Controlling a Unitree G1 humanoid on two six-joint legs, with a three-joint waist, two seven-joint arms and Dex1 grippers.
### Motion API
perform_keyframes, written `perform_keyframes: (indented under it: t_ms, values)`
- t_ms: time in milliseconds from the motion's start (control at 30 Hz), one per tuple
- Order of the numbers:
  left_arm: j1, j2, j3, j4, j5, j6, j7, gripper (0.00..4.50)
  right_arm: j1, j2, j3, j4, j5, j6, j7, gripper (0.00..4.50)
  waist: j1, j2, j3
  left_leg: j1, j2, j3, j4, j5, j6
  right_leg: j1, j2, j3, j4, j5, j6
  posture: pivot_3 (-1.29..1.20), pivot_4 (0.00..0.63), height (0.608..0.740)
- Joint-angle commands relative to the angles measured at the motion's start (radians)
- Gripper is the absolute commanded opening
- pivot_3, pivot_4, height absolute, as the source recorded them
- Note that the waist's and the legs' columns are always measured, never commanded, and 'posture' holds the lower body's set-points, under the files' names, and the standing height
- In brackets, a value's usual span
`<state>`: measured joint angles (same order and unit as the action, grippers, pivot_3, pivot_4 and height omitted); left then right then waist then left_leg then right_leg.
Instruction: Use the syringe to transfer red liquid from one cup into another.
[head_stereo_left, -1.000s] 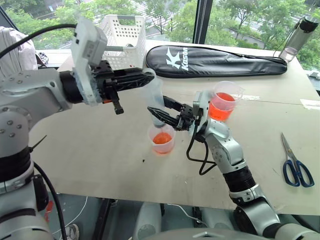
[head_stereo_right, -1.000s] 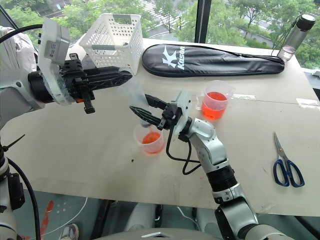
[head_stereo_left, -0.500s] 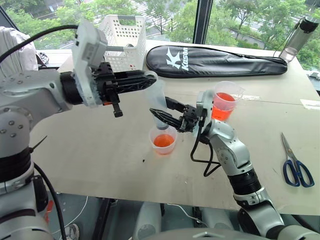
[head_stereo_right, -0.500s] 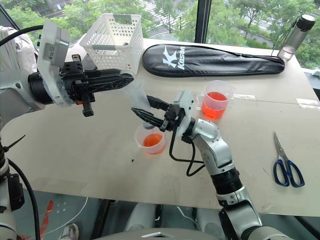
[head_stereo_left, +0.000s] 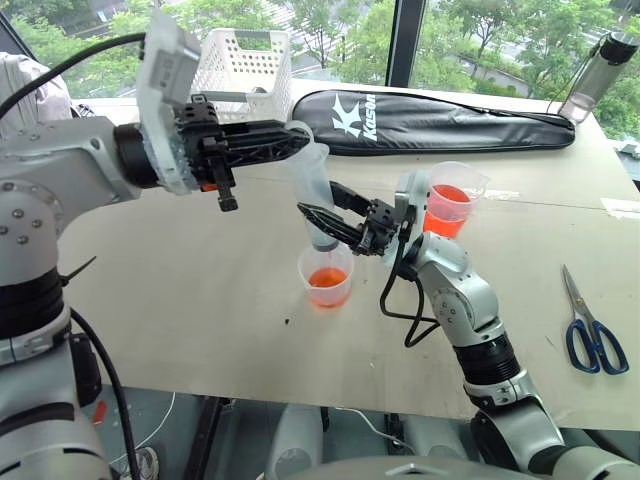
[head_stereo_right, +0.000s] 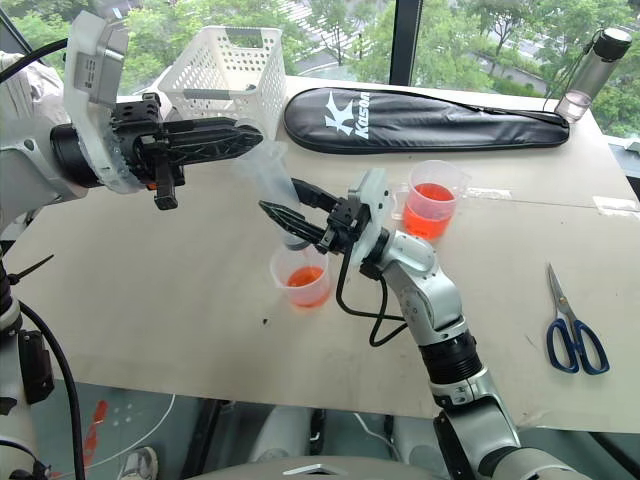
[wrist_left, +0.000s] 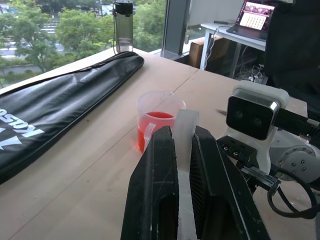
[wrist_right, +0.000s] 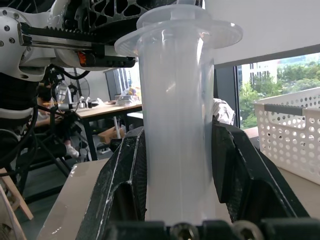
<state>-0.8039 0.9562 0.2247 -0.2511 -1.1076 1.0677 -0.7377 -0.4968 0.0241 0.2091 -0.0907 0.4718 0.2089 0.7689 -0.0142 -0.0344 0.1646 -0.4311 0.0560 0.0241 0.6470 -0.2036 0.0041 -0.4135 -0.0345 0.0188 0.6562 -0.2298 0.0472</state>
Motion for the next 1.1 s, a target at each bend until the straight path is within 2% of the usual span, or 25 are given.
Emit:
perform_keyframes:
  t_ms: [33, 67, 100, 167, 200, 333, 633, 1100]
  values:
    - [-0.034, -0.016, 0.08, 0.061, -0.064, 0.046, 0.061, 1.65, -0.042, 0.019, -0.047, -0.087, 0.075, 0.005, -0.014, 1.37, 0.0, 0.0, 0.0, 0.0, 0.0, 0.0, 0.0, 0.0, 0.0, 0.0, 0.0, 0.0, 0.0, 0.0, 0.0, 0.0, 0.15, 0.724]
    - [-0.048, -0.03, 0.098, 0.083, -0.07, 0.041, 0.089, 2.19, -0.047, 0.016, -0.052, -0.092, 0.084, 0.015, -0.018, 1.37, 0.0, 0.0, 0.0, 0.0, 0.0, -0.001, 0.0, 0.0, 0.0, 0.0, 0.0, 0.0, 0.0, 0.0, 0.0, 0.0, 0.15, 0.724]
    - [-0.062, -0.044, 0.119, 0.108, -0.086, 0.042, 0.115, 2.48, -0.051, 0.013, -0.057, -0.099, 0.092, 0.025, -0.023, 1.37, 0.001, 0.0, 0.0, 0.0, 0.0, -0.001, 0.0, 0.0, 0.0, 0.0, 0.0, 0.0, 0.0, 0.0, 0.0, 0.0, 0.15, 0.724]
    - [-0.084, -0.044, 0.176, 0.181, -0.159, 0.076, 0.127, 3.38, -0.074, 0.007, -0.074, -0.11, 0.109, 0.056, -0.045, 1.37, 0.0, 0.0, 0.0, 0.0, 0.0, -0.001, 0.001, 0.0, 0.0, 0.0, 0.0, -0.001, 0.0, 0.0, 0.0, 0.0, 0.15, 0.724]
    - [-0.086, -0.038, 0.196, 0.202, -0.193, 0.096, 0.125, 3.48, -0.082, 0.003, -0.079, -0.117, 0.114, 0.069, -0.056, 1.37, -0.001, 0.0, 0.0, 0.0, 0.0, -0.001, 0.001, 0.0, 0.0, 0.0, 0.0, -0.001, 0.0, 0.0, 0.0, 0.0, 0.15, 0.724]
    - [-0.024, -0.011, 0.22, 0.181, -0.253, 0.146, 0.103, 3.48, -0.144, -0.02, -0.102, -0.136, 0.121, 0.135, -0.123, 1.37, -0.005, 0.0, 0.0, 0.0, 0.0, -0.001, -0.001, 0.0, 0.0, 0.0, 0.0, -0.001, 0.0, 0.0, 0.0, 0.0, 0.15, 0.724]
    - [0.061, -0.081, 0.204, 0.094, -0.279, 0.119, 0.124, 3.48, -0.195, -0.081, -0.1, -0.167, 0.092, 0.192, -0.157, 1.37, 0.001, -0.001, 0.0, 0.0, 0.0, -0.001, -0.001, 0.0, 0.0, 0.0, -0.001, -0.001, 0.0, 0.0, 0.0, 0.0, 0.15, 0.724]
    - [0.018, -0.203, 0.019, 0.059, -0.067, -0.035, 0.049, 3.48, -0.21, -0.139, -0.034, -0.194, 0.017, 0.197, -0.144, 1.37, 0.0, -0.001, 0.0, 0.0, 0.0, 0.0, -0.002, 0.0, 0.0, 0.0, 0.0, -0.001, -0.001, 0.0, -0.001, 0.0, 0.15, 0.724]
